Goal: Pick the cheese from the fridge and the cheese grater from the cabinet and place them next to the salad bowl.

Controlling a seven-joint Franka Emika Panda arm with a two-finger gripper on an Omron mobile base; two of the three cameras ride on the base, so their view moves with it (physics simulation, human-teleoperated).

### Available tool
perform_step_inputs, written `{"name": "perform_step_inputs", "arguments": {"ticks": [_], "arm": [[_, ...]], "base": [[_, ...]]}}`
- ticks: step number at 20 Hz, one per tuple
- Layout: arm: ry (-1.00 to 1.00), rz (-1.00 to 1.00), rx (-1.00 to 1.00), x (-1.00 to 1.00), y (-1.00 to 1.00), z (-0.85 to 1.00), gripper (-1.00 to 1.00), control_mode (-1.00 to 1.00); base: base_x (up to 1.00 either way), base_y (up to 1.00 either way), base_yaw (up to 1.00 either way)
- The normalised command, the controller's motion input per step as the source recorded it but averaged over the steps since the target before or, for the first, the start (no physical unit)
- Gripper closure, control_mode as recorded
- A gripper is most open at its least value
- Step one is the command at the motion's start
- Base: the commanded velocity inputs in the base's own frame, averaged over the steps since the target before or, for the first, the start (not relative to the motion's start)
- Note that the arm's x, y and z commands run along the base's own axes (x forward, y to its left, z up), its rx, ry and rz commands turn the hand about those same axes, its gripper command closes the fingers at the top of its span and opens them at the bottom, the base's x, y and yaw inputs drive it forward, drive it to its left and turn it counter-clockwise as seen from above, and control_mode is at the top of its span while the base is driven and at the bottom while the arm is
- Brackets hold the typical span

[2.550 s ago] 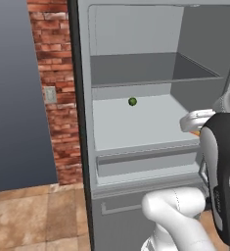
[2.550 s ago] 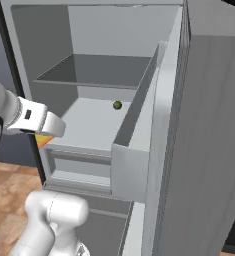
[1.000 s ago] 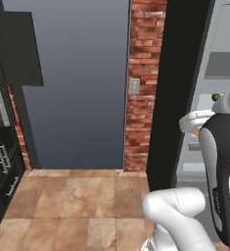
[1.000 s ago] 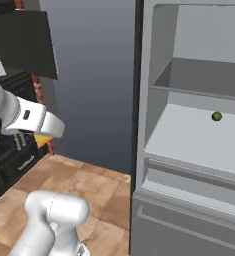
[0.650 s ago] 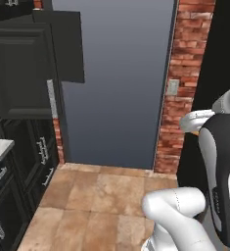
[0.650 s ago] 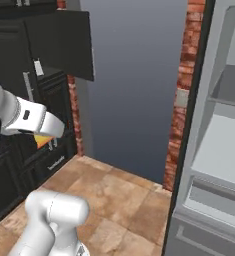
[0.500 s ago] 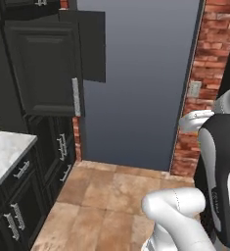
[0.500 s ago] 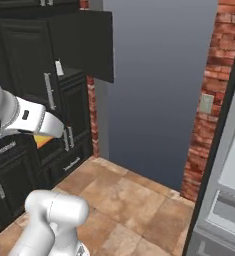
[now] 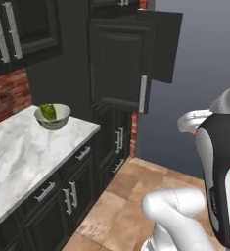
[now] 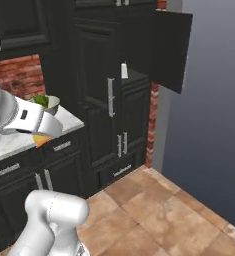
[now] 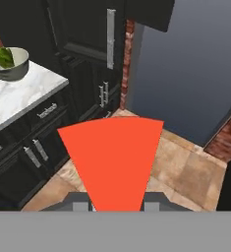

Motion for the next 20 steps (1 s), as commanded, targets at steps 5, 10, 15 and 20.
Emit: {"name": "perform_step_inputs", "arguments": {"ticks": [5,10,15,20], "arm": [[0.0,0.0,0.0,0.0,0.0,0.0,1.0,1.0],[0.0,0.0,0.0,0.0,0.0,0.0,1.0,1.0],[0.0,0.0,0.0,0.0,0.0,0.0,1.0,1.0],[0.0,0.0,0.0,0.0,0.0,0.0,1.0,1.0]], "base": [[0.03,0.45,0.52],[0.0,0.32,0.53],[0.0,0.16,0.42],[0.03,0.13,0.31]]}}
